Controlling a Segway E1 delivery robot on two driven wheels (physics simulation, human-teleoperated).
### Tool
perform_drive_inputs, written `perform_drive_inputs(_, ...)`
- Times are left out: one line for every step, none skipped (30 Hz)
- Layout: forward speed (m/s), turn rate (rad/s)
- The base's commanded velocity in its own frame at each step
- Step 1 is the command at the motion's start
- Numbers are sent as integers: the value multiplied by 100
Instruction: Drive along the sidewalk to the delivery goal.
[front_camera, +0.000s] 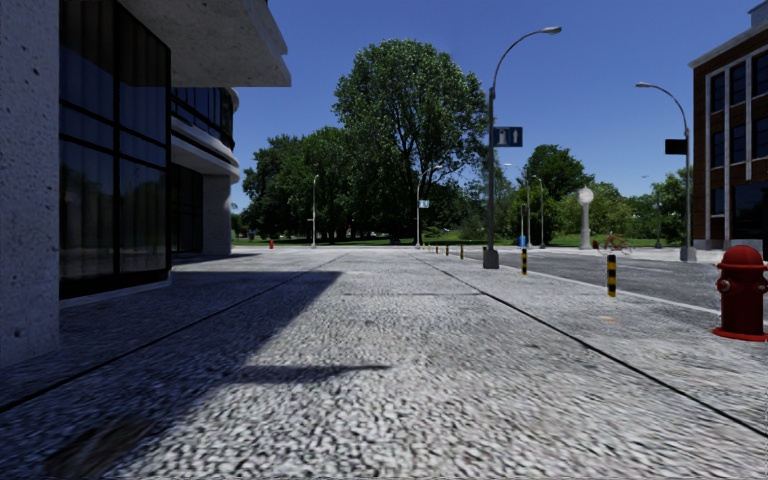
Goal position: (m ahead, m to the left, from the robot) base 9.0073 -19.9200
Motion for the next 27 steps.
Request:
perform_drive_inputs(200, 0)
perform_drive_inputs(200, 0)
perform_drive_inputs(200, 0)
perform_drive_inputs(200, 0)
perform_drive_inputs(200, 0)
perform_drive_inputs(200, 0)
perform_drive_inputs(200, 0)
perform_drive_inputs(200, 0)
perform_drive_inputs(200, 0)
perform_drive_inputs(200, 0)
perform_drive_inputs(200, 0)
perform_drive_inputs(200, 0)
perform_drive_inputs(200, 0)
perform_drive_inputs(200, 0)
perform_drive_inputs(200, 0)
perform_drive_inputs(200, 0)
perform_drive_inputs(200, 0)
perform_drive_inputs(200, 0)
perform_drive_inputs(200, 0)
perform_drive_inputs(200, 0)
perform_drive_inputs(200, 0)
perform_drive_inputs(200, 0)
perform_drive_inputs(200, 0)
perform_drive_inputs(200, 0)
perform_drive_inputs(200, 0)
perform_drive_inputs(200, 0)
perform_drive_inputs(200, 0)
